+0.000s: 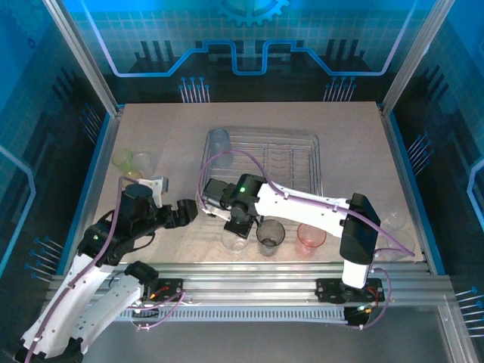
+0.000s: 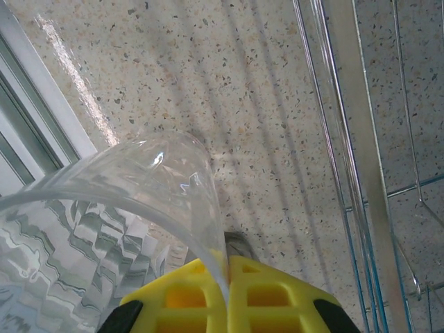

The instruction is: Load the cups into the dish rack

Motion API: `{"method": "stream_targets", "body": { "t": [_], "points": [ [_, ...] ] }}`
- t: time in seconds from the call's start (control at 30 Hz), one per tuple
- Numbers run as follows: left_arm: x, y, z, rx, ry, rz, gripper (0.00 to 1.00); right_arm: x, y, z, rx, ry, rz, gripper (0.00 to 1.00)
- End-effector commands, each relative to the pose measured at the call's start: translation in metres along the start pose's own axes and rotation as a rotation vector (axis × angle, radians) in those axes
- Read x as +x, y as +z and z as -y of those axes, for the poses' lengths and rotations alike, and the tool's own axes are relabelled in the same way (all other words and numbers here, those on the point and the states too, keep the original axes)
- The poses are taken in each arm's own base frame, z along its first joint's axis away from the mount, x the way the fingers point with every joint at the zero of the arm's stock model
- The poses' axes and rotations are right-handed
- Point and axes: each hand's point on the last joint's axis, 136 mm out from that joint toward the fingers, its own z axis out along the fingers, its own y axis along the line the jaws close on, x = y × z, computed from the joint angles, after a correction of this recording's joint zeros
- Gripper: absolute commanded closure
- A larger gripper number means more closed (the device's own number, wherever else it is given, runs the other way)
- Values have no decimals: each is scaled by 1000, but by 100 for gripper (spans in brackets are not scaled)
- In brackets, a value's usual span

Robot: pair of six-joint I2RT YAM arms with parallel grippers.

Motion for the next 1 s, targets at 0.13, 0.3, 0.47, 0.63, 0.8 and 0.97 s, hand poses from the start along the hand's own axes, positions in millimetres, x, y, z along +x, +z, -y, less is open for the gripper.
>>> {"method": "stream_targets", "body": {
  "t": [0.13, 0.3, 0.47, 0.63, 0.8, 0.97],
  "points": [
    [-9, -26, -8, -22, -4, 120, 1, -4, -36, 6, 34, 44, 125, 100],
    [-14, -43, -10, -5, -11, 209, 1, -12, -65, 3, -20, 45, 292, 100],
    [-17, -53, 2, 76, 1, 255, 1, -17, -96, -5, -135, 33, 490, 100],
    [-16, -60, 40, 278, 32, 223, 1, -11, -119, -3, -210, 62, 667, 100],
    [-12, -67, 93, 564, 79, 142, 1, 6, -145, 20, -273, 204, 857, 100],
    [-10, -56, 118, 698, 66, 32, 1, 31, -173, 49, -359, 352, 1012, 100]
  ]
}}
